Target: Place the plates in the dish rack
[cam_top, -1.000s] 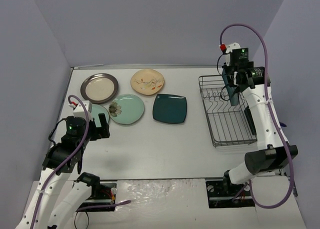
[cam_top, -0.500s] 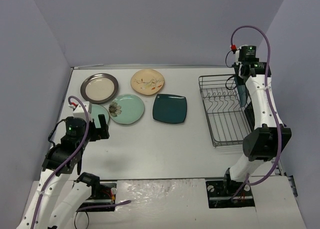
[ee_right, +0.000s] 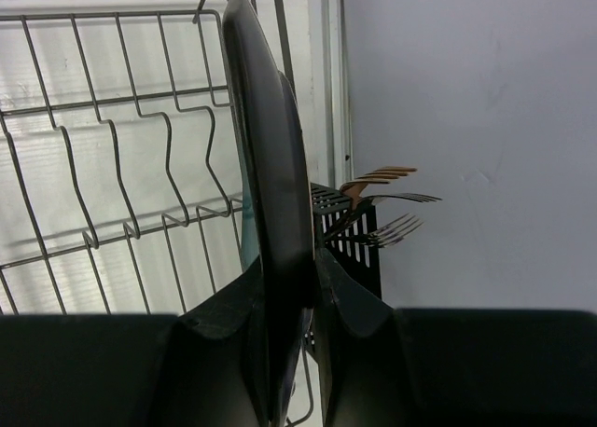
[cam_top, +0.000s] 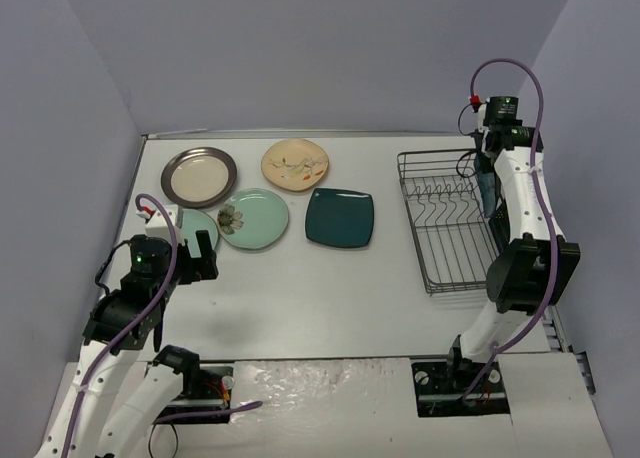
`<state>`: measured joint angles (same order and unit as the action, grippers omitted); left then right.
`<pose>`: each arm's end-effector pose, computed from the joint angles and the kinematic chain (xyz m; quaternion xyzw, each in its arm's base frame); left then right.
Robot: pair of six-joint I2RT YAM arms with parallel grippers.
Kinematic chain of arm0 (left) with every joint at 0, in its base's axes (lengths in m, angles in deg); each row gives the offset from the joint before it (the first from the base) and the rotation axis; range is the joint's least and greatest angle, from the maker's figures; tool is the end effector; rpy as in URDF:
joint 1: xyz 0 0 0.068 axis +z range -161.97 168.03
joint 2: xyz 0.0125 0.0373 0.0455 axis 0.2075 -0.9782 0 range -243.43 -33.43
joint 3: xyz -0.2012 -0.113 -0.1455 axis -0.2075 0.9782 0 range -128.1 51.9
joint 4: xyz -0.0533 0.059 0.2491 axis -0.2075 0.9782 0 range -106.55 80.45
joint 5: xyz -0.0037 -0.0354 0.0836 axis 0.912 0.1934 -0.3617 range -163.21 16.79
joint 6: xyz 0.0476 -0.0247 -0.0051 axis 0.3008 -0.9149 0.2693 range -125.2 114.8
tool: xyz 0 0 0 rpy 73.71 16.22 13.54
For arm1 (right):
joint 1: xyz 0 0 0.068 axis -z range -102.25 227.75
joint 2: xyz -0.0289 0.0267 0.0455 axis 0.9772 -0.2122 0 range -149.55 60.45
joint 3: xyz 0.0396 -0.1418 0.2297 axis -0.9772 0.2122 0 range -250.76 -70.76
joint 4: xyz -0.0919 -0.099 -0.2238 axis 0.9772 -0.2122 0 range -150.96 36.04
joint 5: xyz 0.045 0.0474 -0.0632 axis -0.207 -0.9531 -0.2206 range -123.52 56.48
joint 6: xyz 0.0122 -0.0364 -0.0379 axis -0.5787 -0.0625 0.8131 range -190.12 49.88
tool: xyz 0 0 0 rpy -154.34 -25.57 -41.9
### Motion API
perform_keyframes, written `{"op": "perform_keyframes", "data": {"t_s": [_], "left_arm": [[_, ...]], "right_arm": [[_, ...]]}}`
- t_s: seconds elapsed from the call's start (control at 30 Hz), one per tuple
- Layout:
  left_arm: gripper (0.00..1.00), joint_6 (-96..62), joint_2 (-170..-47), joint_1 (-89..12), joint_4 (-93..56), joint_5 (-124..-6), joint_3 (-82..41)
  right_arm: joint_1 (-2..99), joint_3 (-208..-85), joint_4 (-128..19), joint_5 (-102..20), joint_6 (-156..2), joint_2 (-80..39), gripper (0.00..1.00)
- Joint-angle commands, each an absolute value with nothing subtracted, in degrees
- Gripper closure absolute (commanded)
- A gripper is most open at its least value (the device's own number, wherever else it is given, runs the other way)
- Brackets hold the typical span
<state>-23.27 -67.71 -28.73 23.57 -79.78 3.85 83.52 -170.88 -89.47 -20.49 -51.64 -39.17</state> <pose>0.1193 -0.0317 0.3303 -0.0400 0.8478 -0.1111 0.5170 0.3947 -0.0479 0.3736 -0.0455 0.8817 -0.1948 0.4272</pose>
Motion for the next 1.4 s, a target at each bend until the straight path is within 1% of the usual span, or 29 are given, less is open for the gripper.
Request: {"op": "perform_keyframes", "data": {"t_s": [0.0,0.17,0.57,0.7,0.8,0.87,0.93,1.07,1.13,1.37], "left_arm": [[0.03,-22.4,-68.2,-28.5,21.6,-80.9,3.0],[0.03,-22.4,-68.2,-28.4,21.8,-81.1,3.0],[0.03,-22.5,-68.6,-28.1,21.7,-80.8,3.1],[0.03,-22.5,-68.9,-28.1,21.8,-80.9,3.1],[0.03,-22.5,-69.2,-28.1,21.9,-81.0,3.1],[0.03,-22.5,-69.3,-28.1,21.9,-80.9,3.0],[0.03,-22.5,-69.4,-28.1,21.9,-80.9,3.0],[0.03,-22.5,-69.6,-28.1,21.9,-81.0,3.0],[0.03,-22.5,-69.6,-28.1,21.9,-81.0,3.0],[0.03,-22.7,-69.9,-28.1,22.1,-81.3,3.0]], "right_arm": [[84.3,-171.0,-81.8,-21.6,-50.4,-38.3,1.00],[85.1,-169.3,-80.5,-22.8,-50.4,-40.0,1.00],[85.5,-170.3,-80.1,-25.7,-51.1,-43.3,1.00],[85.5,-168.2,-80.1,-25.0,-51.2,-43.4,1.00],[85.6,-168.1,-80.1,-24.9,-51.9,-43.4,0.90],[85.6,-168.2,-80.1,-24.4,-52.3,-43.4,0.88],[85.7,-168.0,-80.1,-23.8,-52.5,-43.1,0.87],[85.7,-167.7,-80.1,-22.9,-53.2,-42.6,0.79],[85.7,-167.7,-80.1,-22.0,-53.7,-42.6,0.79],[86.1,-167.2,-80.3,-18.9,-55.8,-41.0,0.74]]}}
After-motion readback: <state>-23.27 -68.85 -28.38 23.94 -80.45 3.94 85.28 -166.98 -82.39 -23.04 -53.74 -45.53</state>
